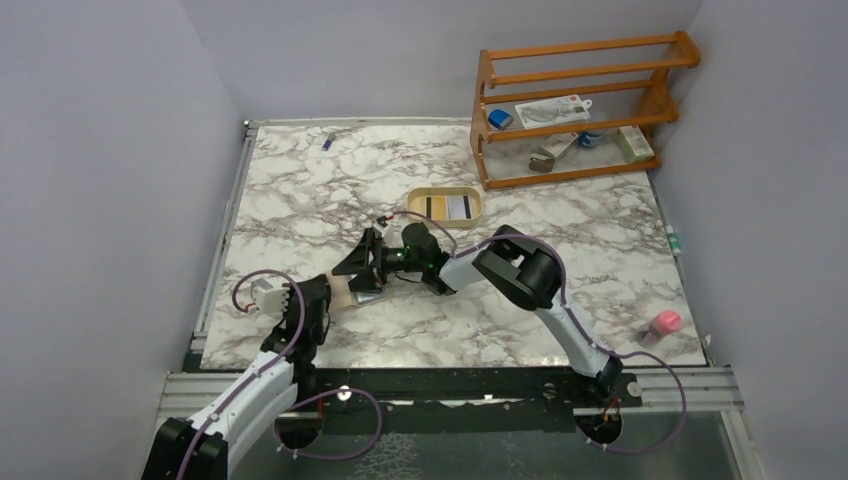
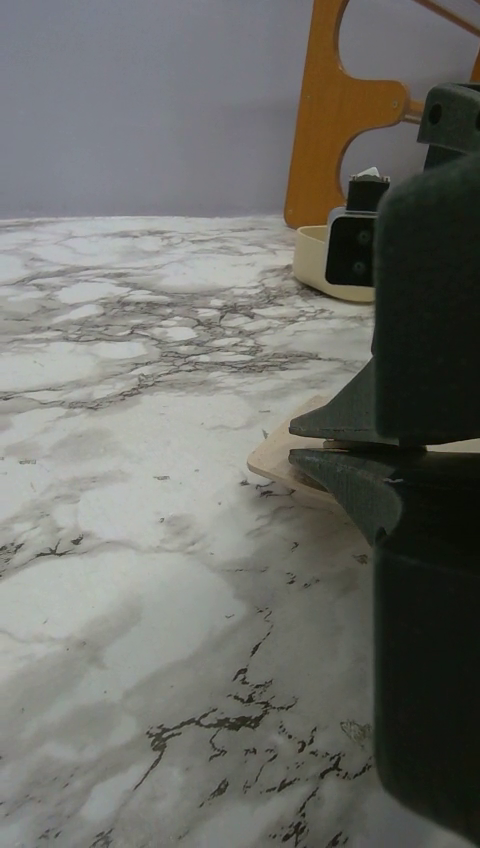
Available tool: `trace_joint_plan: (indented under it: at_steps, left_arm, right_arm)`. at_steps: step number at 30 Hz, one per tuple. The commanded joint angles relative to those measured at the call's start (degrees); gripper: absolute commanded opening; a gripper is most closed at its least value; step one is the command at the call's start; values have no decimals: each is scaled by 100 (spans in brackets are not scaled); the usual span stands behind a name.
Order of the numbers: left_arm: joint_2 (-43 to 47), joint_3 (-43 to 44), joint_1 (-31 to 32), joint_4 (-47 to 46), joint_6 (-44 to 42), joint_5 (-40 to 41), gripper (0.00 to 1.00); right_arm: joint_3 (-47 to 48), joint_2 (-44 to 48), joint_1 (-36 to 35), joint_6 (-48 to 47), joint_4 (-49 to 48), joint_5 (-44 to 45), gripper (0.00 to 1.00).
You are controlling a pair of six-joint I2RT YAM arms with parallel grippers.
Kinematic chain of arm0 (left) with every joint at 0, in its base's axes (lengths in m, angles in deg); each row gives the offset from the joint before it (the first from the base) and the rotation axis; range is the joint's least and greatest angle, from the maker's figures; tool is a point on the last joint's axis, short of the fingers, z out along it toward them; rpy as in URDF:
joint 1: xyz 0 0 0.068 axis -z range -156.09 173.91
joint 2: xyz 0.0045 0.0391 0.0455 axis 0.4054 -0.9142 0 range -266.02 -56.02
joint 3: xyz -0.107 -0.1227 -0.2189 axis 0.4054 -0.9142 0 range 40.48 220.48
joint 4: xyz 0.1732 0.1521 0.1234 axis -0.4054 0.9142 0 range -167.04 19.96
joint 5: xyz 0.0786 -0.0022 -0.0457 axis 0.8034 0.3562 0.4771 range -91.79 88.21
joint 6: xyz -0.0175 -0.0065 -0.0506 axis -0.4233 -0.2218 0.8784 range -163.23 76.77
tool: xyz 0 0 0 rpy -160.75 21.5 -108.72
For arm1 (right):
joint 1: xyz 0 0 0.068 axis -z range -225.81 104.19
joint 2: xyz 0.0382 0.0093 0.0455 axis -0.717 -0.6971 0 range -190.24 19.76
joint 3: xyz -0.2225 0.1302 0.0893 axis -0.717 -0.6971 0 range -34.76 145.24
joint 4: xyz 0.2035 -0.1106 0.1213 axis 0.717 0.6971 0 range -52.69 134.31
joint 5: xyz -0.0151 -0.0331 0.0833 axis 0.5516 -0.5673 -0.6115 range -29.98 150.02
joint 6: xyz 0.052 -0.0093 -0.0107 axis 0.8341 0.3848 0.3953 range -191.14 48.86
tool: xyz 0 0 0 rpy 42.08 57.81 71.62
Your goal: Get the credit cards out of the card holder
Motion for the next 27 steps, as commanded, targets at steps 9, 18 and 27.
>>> trace_joint_plan:
  at_steps: [9, 18, 27]
  left_arm:
    - [664, -740, 21, -413, 54, -568, 0]
    - [1859, -715, 20, 120, -171, -465, 0]
    - [1418, -757, 21, 145, -92, -645, 0]
  right_arm:
    - [215, -701, -296, 789, -1325, -252, 89]
    - [244, -54, -325, 44, 560, -196, 89]
    - [-143, -502, -361, 1464, -2144, 416, 89]
